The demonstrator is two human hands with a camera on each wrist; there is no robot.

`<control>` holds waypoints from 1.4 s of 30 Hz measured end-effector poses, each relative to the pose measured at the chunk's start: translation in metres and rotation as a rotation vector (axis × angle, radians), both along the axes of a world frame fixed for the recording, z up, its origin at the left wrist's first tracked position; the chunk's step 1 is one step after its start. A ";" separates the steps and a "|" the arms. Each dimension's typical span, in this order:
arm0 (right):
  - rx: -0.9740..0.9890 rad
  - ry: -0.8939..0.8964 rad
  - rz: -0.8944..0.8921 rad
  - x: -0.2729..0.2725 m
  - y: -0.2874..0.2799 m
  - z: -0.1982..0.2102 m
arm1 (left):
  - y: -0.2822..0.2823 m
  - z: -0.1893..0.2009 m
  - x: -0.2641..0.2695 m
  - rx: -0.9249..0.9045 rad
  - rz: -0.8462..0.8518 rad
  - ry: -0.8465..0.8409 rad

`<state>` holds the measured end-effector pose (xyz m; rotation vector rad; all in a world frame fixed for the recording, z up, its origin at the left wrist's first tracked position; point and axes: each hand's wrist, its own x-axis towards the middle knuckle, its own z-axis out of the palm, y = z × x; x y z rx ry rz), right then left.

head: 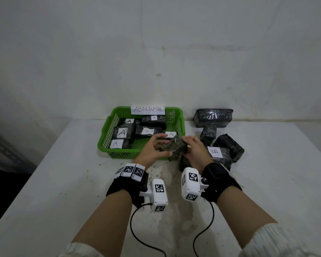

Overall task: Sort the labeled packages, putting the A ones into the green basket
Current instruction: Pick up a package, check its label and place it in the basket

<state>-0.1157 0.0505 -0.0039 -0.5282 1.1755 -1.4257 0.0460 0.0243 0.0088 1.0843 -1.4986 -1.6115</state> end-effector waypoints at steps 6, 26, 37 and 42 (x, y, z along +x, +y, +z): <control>0.085 0.088 0.170 0.004 -0.015 0.001 | -0.004 0.003 0.007 -0.172 -0.037 -0.046; 0.146 0.303 0.356 0.056 -0.072 0.003 | -0.065 -0.022 0.063 -0.140 0.363 -0.104; 0.306 0.548 0.302 0.074 -0.112 -0.018 | -0.082 -0.052 0.092 -0.201 0.267 -0.991; 0.396 0.667 0.403 0.083 -0.125 -0.031 | -0.077 -0.052 0.094 -0.278 0.157 -1.144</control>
